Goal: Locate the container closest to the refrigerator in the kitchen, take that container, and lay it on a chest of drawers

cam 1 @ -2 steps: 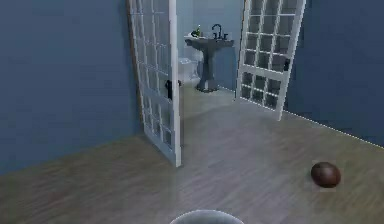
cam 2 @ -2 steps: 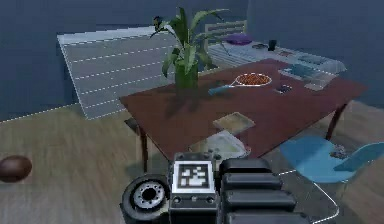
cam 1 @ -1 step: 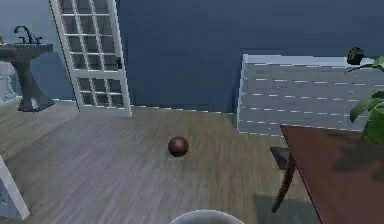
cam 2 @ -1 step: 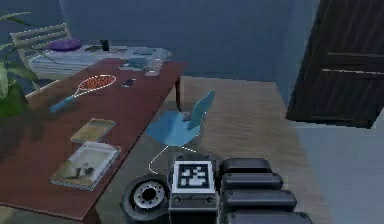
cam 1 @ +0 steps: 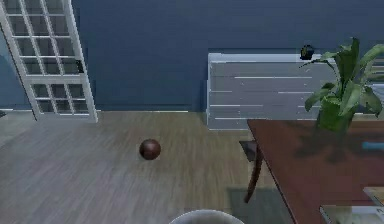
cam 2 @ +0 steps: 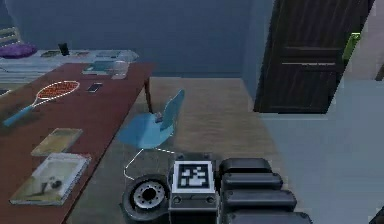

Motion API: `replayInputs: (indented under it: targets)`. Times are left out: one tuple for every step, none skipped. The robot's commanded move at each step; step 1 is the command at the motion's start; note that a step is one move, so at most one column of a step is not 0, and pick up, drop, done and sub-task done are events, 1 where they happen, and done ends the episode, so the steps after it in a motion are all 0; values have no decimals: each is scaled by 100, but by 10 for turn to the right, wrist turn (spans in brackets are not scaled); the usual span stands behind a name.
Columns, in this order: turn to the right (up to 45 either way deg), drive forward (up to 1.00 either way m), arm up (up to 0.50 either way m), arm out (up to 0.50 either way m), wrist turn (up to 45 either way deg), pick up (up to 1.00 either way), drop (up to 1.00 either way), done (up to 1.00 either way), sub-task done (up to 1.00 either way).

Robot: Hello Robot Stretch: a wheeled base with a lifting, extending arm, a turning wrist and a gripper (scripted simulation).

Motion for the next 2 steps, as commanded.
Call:
replayInputs:
  targets:
    - [0,100,0,0,0,0,0,0,0]
    - [60,0,0,0,0,0,0,0,0]
